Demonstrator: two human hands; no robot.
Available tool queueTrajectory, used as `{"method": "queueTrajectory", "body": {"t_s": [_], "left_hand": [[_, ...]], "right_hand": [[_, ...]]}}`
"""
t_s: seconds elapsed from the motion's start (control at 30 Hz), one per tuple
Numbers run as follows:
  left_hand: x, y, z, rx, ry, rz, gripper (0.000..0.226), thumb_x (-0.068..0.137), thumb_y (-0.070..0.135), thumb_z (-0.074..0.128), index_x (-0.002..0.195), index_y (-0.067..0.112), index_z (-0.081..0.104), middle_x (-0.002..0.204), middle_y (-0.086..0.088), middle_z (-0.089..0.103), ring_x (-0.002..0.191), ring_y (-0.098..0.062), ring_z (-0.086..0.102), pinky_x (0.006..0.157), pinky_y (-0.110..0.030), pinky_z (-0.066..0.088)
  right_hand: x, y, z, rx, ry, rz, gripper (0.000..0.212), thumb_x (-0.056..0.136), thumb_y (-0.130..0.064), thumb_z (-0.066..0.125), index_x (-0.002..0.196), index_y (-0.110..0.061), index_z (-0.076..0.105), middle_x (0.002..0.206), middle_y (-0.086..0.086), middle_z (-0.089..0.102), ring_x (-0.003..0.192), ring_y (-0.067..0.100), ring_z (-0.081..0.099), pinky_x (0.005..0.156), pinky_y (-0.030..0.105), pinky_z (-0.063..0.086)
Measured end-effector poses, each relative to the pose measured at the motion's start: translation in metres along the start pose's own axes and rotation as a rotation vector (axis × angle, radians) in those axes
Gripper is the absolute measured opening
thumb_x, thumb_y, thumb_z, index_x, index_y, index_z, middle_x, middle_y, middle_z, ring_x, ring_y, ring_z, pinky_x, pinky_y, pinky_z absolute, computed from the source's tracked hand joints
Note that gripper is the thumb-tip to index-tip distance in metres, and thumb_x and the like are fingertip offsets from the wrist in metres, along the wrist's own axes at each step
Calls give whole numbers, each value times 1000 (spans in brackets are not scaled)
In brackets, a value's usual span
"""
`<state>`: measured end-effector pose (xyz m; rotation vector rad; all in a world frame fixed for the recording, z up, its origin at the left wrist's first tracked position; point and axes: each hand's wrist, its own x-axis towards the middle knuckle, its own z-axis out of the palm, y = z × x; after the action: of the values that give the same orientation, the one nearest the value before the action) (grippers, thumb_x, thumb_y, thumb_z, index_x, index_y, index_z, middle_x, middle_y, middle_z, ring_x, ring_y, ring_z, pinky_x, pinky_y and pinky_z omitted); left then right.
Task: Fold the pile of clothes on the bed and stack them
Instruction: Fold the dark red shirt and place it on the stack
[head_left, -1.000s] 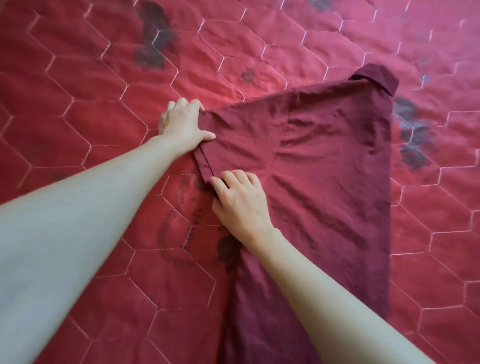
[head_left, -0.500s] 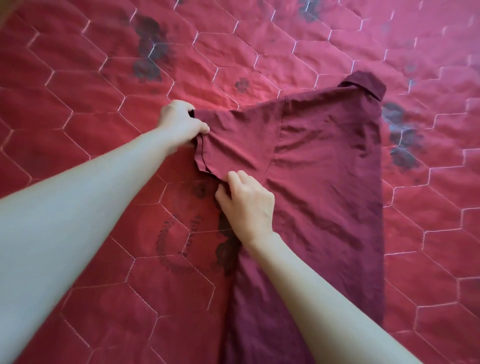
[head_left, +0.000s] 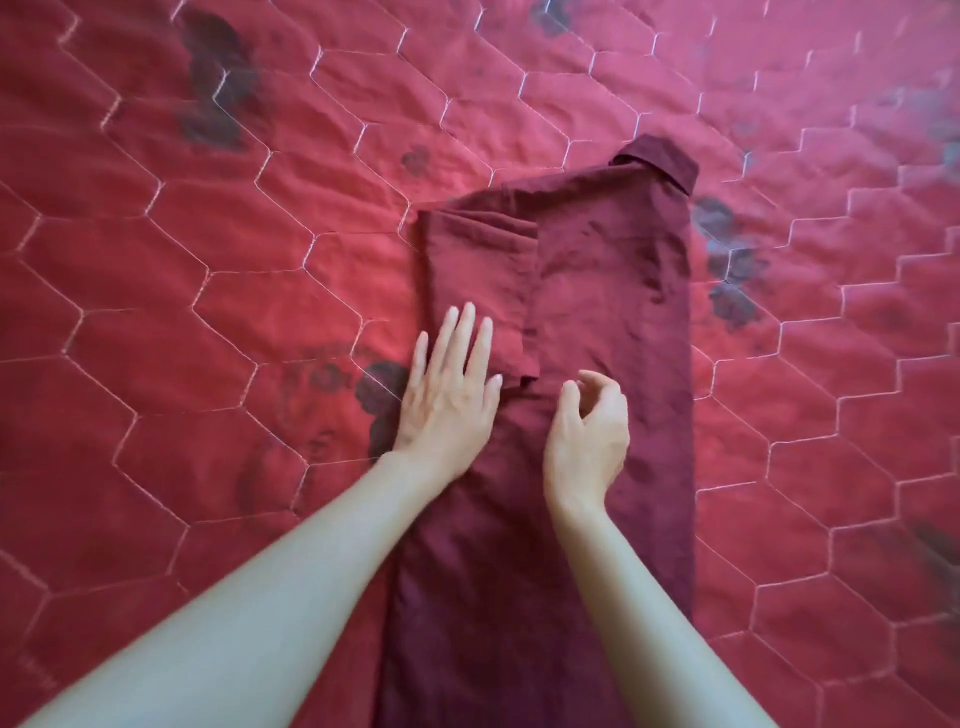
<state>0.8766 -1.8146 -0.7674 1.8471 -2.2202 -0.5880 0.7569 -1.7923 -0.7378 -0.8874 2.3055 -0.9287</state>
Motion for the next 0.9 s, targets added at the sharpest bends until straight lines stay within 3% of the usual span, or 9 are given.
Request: {"method": "queueTrajectory", "body": {"t_s": [0.1,0.23,0.37,0.47,0.57,0.7,0.83,0.9], "left_hand": [[-26,-10,25,185,30,113,59,95,34,37,147,6,36,157,-14,25,147,-30,20,117,-53,20],[-25,-12,30,209,72,149,60,93,35,39,147,10,38,157,-11,27,147,-29,20,117,-54,19],[-27,-12,30,202,118,141,61,92,33,43,150,15,33,159,-12,22,148,-27,17,117,-53,17],[-27,-14,30,180,192,144,63,90,29,46,150,15,31,159,-13,21,148,-26,16,118,-53,18],[-29,-13,30,134,250,147,65,89,27,47,150,13,30,158,-14,23,148,-26,18,118,-52,19],[-28,-13,31,157,238,155,65,89,30,47,149,10,34,157,-14,26,147,-26,20,117,-52,20],[-27,-12,30,196,181,157,61,90,36,44,145,10,41,155,-13,30,146,-27,21,118,-53,18],[-27,-12,29,195,167,150,61,91,37,44,146,11,41,156,-12,30,146,-27,22,118,-53,17]], "right_hand": [[31,-8,12,-105,-67,-226,34,94,-26,55,126,-17,56,120,-4,57,115,16,52,92,27,38],[89,-41,49,-255,-231,-531,50,94,-33,57,140,-16,47,142,4,46,130,21,40,105,29,32],[131,-65,76,-445,-338,-736,37,88,-40,64,120,-22,63,129,-2,53,121,21,45,98,35,37],[141,-68,78,-402,-336,-739,26,80,-37,72,98,-18,70,115,-1,57,110,21,48,93,38,41],[144,-69,73,-331,-316,-798,23,78,-33,75,90,-13,69,108,2,59,104,23,50,88,40,43],[156,-86,76,-283,-269,-830,24,81,-35,71,91,-13,68,102,5,60,99,24,52,83,38,43],[165,-90,90,-446,-387,-777,29,85,-37,67,103,-14,66,111,5,58,108,25,49,87,35,41],[159,-86,91,-431,-362,-739,36,87,-41,65,111,-14,62,115,4,57,110,23,49,89,34,41]]}}
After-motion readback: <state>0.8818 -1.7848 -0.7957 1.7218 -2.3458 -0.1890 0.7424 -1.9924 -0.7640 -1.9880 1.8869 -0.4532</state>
